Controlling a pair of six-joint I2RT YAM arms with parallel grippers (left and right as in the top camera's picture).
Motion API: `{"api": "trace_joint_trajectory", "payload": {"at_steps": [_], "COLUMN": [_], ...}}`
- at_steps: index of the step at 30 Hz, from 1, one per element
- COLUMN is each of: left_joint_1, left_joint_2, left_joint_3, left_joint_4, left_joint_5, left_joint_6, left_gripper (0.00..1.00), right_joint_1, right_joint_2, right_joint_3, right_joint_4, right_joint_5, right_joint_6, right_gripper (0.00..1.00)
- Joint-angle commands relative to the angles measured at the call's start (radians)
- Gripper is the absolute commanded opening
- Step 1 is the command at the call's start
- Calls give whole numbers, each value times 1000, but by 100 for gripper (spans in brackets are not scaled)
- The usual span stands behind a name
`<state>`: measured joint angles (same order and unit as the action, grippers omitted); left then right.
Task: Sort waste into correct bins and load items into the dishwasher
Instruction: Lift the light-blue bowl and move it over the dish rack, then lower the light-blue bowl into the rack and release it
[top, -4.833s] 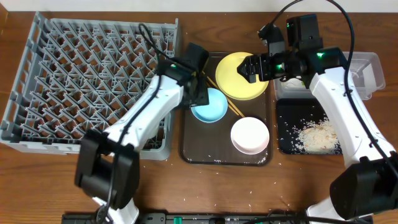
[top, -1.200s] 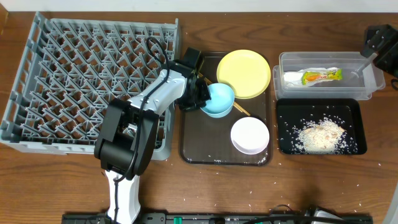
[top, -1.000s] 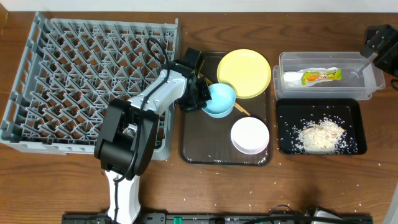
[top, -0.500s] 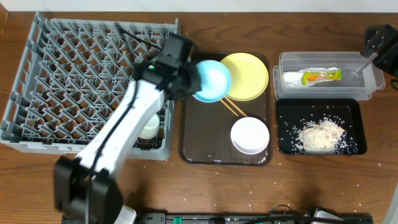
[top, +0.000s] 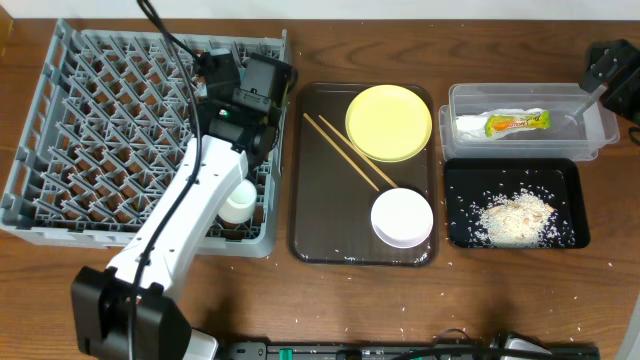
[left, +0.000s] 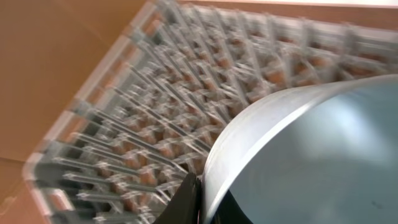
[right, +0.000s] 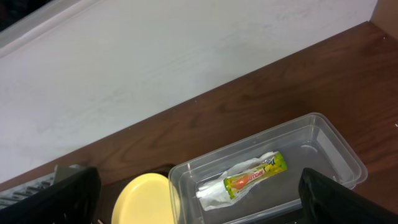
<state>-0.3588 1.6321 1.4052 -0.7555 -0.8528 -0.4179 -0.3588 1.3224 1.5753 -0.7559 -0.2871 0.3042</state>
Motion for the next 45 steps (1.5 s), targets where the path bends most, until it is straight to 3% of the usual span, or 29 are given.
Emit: {"api": "trace_joint_trajectory", "payload": {"at_steps": [1,5,19,25,31,33,34,37,43,45], "left_joint_1": [2,2,-42,-91,-119,-118,-118,-118,-119,-119], "left_joint_2": [43,108,286,321,322,322,322,322,267,227], "left_joint_3": [-44,-72,-73,-73,-74,-74,-74,-74,-71,-71], "left_joint_4": [44,78,80,79,45,31,23,2,-48,-51], "left_joint_5": [-254,-363,-529,-518,-400,-368,-356,-313,-69,32], "left_joint_6": [6,6,2,-1,-1,-1,-2,-1,-1,-1], "left_gripper": [7,7,7,7,8,17,30,44,47,54], "right_joint_1": [-4,-3,-4,-4,-3,-3,-4,-3,-3,-4], "right_joint_2": [0,0,0,0,0,0,0,0,0,0], "right_joint_3": [1,0,1,1,1,1,0,1,1,0], "right_joint_4": [-1,-1,-1,-1,-1,-1,-1,-1,-1,-1], "right_joint_5": [6,6,6,6,6,6,6,6,6,6], "right_joint_6": [10,10,10,10,10,10,10,10,10,10], "right_gripper": [99,99,99,99,99,99,99,99,99,99]}}
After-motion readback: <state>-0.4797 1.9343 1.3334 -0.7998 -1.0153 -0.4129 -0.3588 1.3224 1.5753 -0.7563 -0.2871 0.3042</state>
